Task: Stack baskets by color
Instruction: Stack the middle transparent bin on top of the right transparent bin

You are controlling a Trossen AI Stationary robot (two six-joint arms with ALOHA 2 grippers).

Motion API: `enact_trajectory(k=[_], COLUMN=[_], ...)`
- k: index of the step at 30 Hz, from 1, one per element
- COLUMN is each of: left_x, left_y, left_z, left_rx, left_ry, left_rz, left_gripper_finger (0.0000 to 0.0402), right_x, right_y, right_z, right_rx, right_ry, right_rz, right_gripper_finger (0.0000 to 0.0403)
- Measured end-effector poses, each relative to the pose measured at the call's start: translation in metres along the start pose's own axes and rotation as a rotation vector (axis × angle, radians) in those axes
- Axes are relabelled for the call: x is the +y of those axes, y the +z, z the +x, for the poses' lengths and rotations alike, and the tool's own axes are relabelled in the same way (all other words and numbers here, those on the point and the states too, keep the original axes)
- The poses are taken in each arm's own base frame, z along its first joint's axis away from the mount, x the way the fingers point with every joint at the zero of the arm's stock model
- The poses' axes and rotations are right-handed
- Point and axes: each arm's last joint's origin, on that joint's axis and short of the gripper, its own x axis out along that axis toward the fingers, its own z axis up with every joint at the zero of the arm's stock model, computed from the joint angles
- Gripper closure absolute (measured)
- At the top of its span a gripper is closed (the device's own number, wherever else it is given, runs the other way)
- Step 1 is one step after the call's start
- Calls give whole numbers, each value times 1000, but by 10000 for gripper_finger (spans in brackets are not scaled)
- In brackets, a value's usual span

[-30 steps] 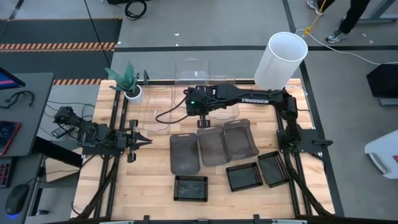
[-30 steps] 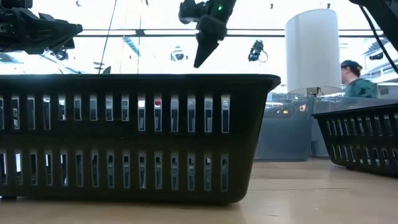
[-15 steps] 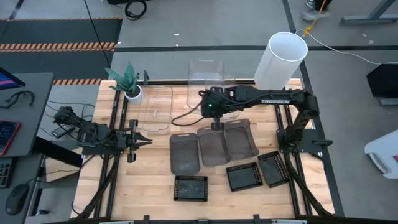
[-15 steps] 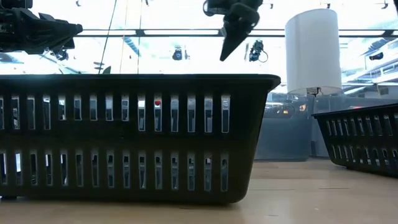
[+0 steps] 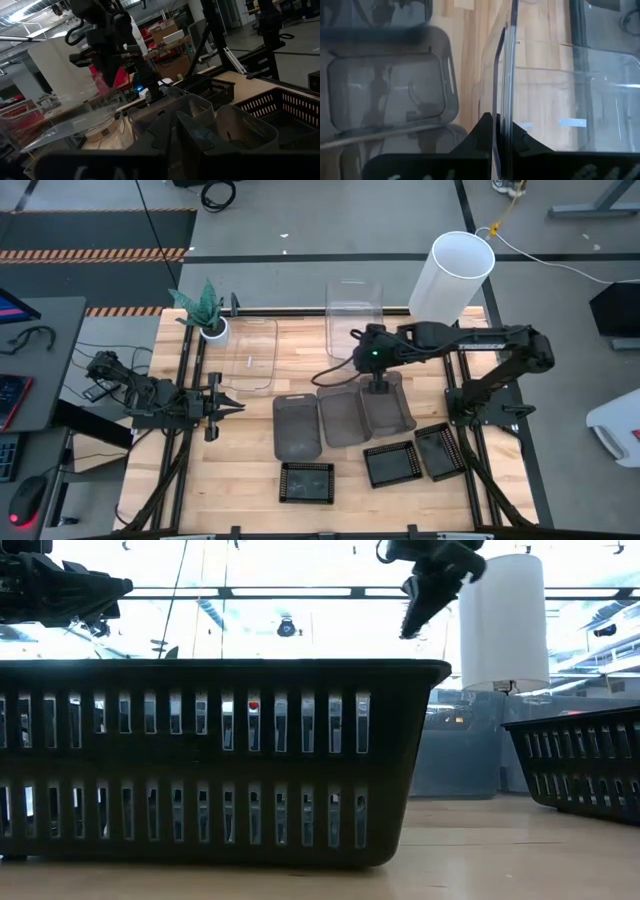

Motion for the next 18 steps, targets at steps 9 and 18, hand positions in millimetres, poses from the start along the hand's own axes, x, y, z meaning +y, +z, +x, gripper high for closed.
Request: enact_trajectory(k=[9,18], left_x=[0,0], left_y=[0,0], left_z=[0,0], left_rx=[0,0], left_ry=[0,0], left_rz=[0,0], left_gripper_finger=[374,369], right_x=[0,-6], right_y=[-14,-15], right_z=[6,9], right_rx=[2,11], right_ry=[-8,-20], right_rz=[2,3], right_gripper_finger=[391,391])
